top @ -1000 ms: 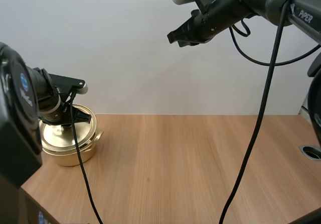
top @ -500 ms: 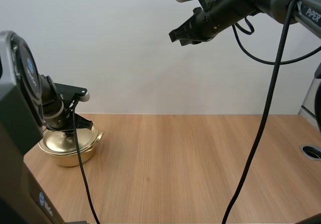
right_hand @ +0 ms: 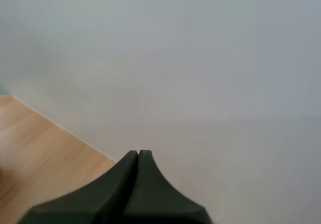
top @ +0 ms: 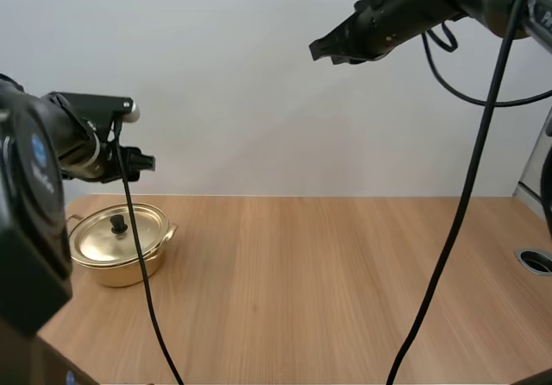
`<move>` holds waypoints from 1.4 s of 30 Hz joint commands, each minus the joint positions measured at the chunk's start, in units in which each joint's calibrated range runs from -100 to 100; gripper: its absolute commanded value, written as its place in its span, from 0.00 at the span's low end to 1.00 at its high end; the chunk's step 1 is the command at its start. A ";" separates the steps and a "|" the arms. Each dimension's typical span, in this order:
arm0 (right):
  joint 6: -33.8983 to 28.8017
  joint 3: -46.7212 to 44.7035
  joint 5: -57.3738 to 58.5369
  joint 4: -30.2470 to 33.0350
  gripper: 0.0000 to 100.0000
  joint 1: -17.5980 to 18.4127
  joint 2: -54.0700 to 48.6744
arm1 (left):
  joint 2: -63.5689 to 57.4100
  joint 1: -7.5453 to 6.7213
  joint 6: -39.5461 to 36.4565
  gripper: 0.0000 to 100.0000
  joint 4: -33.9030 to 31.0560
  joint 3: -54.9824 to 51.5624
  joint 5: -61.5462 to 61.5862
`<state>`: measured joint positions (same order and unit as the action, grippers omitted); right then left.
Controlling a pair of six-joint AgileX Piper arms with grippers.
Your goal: Open the pot, put the car inside, and close it
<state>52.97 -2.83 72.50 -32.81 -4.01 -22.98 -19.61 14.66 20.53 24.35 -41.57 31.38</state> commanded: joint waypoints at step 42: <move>47.03 -55.40 6.95 -57.82 0.00 -18.99 -8.74 | -64.84 -1.58 29.54 1.00 52.92 -26.33 -21.36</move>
<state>99.99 -58.22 84.51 -90.71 -22.25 -31.66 -86.32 15.85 51.96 77.45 -67.26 54.24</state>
